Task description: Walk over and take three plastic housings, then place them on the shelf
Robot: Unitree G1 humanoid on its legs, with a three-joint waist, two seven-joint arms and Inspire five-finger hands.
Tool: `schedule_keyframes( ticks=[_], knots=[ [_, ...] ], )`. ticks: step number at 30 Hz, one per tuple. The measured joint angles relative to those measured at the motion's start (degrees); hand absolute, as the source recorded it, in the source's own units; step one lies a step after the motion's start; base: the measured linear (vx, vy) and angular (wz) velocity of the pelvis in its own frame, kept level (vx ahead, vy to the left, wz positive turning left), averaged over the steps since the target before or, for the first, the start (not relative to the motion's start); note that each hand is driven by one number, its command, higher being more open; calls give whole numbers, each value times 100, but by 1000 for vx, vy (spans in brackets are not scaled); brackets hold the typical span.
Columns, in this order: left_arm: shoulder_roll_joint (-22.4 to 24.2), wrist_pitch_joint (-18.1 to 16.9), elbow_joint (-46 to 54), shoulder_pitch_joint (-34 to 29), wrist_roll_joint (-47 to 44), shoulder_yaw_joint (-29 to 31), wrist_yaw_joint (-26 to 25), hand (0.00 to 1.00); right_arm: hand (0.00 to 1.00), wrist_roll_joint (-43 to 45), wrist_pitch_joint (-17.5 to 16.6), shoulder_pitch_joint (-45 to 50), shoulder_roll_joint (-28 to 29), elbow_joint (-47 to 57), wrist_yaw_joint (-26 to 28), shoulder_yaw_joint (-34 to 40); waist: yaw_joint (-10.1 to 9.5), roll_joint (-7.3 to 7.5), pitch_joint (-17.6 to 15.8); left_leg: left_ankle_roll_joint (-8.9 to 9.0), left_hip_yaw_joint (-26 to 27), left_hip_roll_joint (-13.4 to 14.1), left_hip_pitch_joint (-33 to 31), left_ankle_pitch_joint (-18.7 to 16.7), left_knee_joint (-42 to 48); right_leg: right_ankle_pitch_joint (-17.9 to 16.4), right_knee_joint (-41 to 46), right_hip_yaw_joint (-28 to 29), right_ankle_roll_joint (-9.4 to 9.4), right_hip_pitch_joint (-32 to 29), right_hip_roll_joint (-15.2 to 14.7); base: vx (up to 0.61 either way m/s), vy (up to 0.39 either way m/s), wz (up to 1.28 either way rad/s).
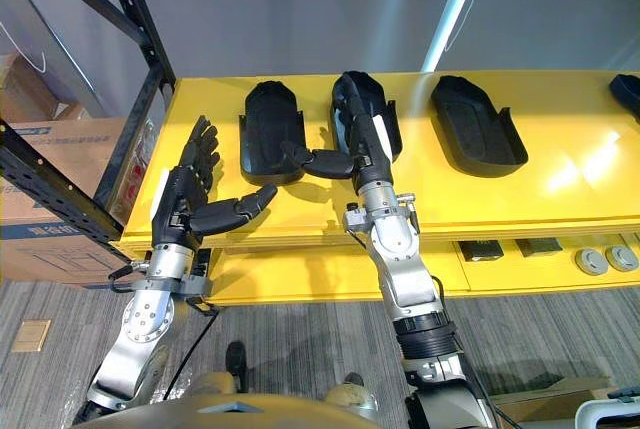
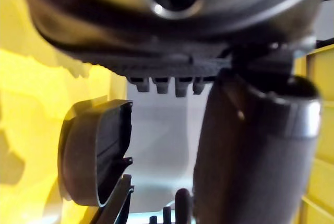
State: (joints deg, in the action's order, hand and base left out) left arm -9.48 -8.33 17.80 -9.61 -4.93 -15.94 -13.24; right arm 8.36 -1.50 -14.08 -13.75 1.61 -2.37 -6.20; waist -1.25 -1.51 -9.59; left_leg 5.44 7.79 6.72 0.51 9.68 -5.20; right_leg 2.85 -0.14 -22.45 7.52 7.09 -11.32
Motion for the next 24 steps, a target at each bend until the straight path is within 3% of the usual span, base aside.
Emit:
schedule_keyframes(
  ticks=[24],
  knots=[
    [11, 26, -39, 0, 2, 9, 70, 100, 100, -13, 560, -6, 9, -411, 722, -315, -10, 14, 8, 6, -53, -1, -29, 24, -1, -24, 5, -76, -39, 2, 2, -6, -1, 0]
  ],
)
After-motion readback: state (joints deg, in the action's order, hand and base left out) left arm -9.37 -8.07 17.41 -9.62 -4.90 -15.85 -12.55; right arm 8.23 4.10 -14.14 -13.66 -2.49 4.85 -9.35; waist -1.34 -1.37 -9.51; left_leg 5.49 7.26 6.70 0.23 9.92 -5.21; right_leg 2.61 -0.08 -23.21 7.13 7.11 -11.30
